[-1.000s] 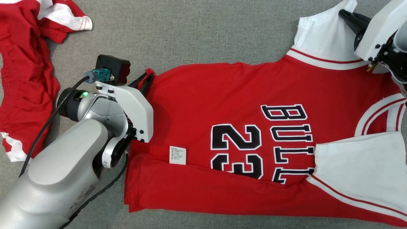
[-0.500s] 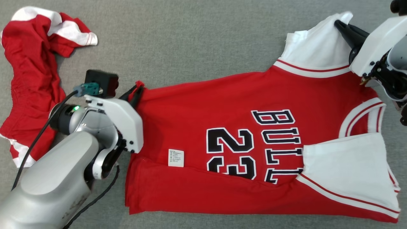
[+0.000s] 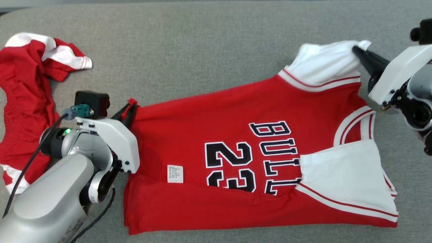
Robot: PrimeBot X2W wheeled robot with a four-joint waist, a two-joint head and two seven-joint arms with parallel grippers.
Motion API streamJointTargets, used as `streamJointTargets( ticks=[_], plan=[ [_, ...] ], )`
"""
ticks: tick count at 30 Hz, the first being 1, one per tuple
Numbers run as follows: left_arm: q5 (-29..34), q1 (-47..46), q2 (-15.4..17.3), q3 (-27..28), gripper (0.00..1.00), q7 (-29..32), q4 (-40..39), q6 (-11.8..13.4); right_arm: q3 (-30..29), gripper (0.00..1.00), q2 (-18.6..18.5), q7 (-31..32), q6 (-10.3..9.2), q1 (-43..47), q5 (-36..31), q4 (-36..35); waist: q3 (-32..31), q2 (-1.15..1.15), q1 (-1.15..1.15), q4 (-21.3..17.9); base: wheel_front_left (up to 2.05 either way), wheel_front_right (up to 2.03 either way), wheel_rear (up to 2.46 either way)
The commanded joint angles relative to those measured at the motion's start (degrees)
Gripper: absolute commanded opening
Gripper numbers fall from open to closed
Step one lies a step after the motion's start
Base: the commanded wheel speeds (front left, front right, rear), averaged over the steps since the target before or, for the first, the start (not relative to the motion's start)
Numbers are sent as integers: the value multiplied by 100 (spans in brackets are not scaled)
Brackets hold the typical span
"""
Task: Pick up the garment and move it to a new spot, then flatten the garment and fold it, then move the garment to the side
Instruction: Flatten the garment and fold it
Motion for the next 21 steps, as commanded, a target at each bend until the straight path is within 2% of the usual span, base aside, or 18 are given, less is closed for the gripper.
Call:
streamJointTargets(
  ticks=[1, 13, 21],
  plan=[
    [-30, 40, 48, 3, 0, 9, 11, -23, 42, 0, -34, 22, 2, 54, 55, -55, -110, 0, 0, -58, 0, 0, 0],
    [-422, 597, 634, -249, 0, 882, -228, -157, 707, 0, -258, 1140, 2, 496, 742, -551, -833, 0, 0, -427, 0, 0, 0],
    [-708, 736, 847, -298, 0, 1362, -564, -219, 926, 0, -397, 1903, 2, 674, 1177, -849, -1124, 0, 0, -576, 0, 0, 0]
  ],
)
